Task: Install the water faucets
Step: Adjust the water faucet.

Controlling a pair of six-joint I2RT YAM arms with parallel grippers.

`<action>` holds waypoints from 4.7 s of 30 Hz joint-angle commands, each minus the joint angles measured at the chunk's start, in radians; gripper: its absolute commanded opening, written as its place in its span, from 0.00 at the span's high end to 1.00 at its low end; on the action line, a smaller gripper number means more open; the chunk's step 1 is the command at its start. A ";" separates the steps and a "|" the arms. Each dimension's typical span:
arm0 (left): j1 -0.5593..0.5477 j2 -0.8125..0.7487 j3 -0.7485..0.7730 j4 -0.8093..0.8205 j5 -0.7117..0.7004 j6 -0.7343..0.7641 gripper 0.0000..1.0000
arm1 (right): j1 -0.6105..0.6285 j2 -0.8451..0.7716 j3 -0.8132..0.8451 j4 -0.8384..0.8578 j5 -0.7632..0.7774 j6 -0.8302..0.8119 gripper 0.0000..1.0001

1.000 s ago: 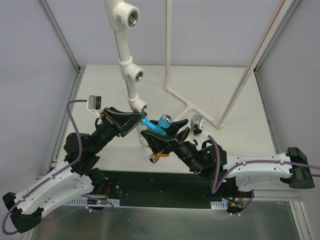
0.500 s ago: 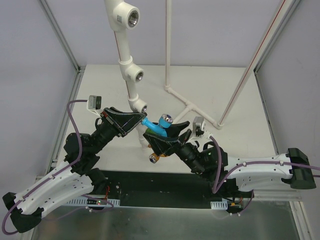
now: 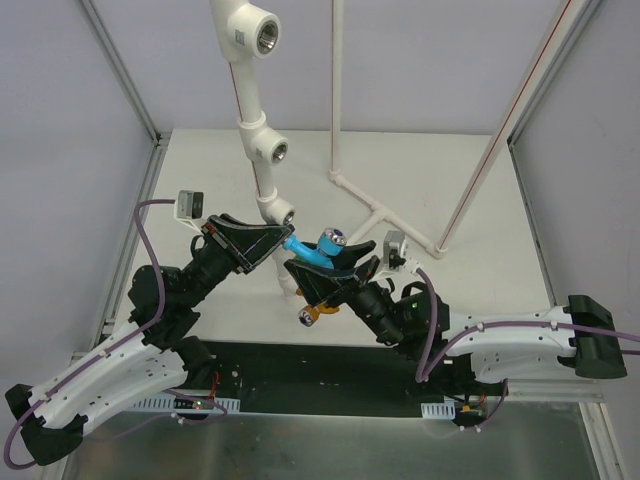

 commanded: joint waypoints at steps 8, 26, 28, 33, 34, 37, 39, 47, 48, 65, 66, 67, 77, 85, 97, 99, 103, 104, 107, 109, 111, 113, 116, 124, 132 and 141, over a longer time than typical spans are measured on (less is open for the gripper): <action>-0.007 0.018 0.027 0.105 -0.041 -0.016 1.00 | -0.021 0.017 0.072 0.079 -0.017 0.064 0.41; -0.016 0.014 0.018 0.114 -0.033 -0.017 1.00 | -0.038 0.029 0.091 0.065 0.035 0.070 1.00; -0.018 0.004 0.013 0.114 -0.038 -0.014 1.00 | -0.038 0.022 0.088 0.062 0.040 0.053 1.00; -0.016 -0.009 0.003 0.116 -0.043 -0.013 1.00 | -0.038 -0.003 0.081 0.045 0.054 0.022 1.00; -0.016 -0.011 0.000 0.114 -0.046 -0.014 1.00 | -0.038 -0.006 0.081 0.045 0.054 -0.006 1.00; -0.018 -0.016 -0.008 0.114 -0.049 -0.016 1.00 | -0.038 -0.021 0.078 0.037 0.046 -0.022 1.00; -0.018 -0.019 -0.013 0.114 -0.053 -0.017 1.00 | -0.038 -0.032 0.075 0.034 0.040 -0.027 1.00; -0.018 -0.039 -0.045 0.114 -0.064 -0.023 1.00 | -0.038 -0.093 0.063 0.002 -0.005 -0.036 1.00; -0.018 -0.039 -0.046 0.114 -0.063 -0.023 1.00 | -0.038 -0.098 0.066 -0.007 -0.005 -0.040 1.00; -0.018 0.053 0.041 0.114 0.009 -0.026 0.52 | -0.038 -0.084 0.135 -0.406 0.000 -0.002 1.00; -0.016 0.057 0.044 0.114 0.011 -0.025 0.52 | -0.038 -0.089 0.128 -0.418 0.001 0.002 1.00; -0.016 0.060 0.047 0.114 0.014 -0.025 0.51 | -0.038 -0.092 0.120 -0.431 0.004 0.012 1.00; -0.018 0.073 0.064 0.114 0.034 -0.025 0.51 | -0.038 -0.118 0.100 -0.550 0.035 0.048 1.00; -0.018 0.084 0.073 0.113 0.042 -0.022 0.51 | -0.027 -0.083 0.123 -0.601 0.043 0.039 1.00; -0.019 0.089 0.058 0.102 0.053 -0.026 1.00 | -0.024 -0.155 0.124 -0.511 -0.006 -0.037 1.00; -0.024 0.083 0.050 0.103 0.033 -0.034 1.00 | -0.024 -0.169 0.111 -0.459 -0.020 -0.048 0.94; -0.034 0.075 0.032 0.134 -0.030 -0.057 1.00 | -0.024 -0.166 0.077 -0.301 -0.046 -0.097 0.65; -0.036 0.075 0.024 0.155 -0.043 -0.066 1.00 | -0.024 -0.160 0.068 -0.261 -0.051 -0.108 0.61; -0.041 0.083 0.023 0.186 -0.059 -0.085 1.00 | -0.024 -0.137 0.068 -0.158 -0.063 -0.140 0.56; -0.045 0.089 0.021 0.200 -0.067 -0.095 1.00 | -0.024 -0.118 0.072 -0.100 -0.077 -0.152 0.55; -0.045 0.092 0.018 0.211 -0.075 -0.098 1.00 | -0.024 -0.107 0.069 -0.058 -0.089 -0.159 0.54; -0.048 0.092 0.020 0.211 -0.078 -0.100 1.00 | -0.024 -0.095 0.084 -0.052 -0.089 -0.160 0.54; -0.053 0.098 0.021 0.220 -0.079 -0.105 1.00 | -0.024 -0.077 0.101 -0.064 -0.085 -0.168 0.54; -0.070 0.119 0.026 0.232 -0.078 -0.108 1.00 | -0.024 -0.064 0.101 -0.052 -0.026 -0.192 0.94; -0.077 0.126 0.029 0.232 -0.060 -0.105 1.00 | -0.026 -0.104 0.141 -0.193 0.060 -0.197 0.99; -0.084 0.153 0.036 0.228 -0.027 -0.109 1.00 | -0.024 -0.149 0.140 -0.231 0.049 -0.245 1.00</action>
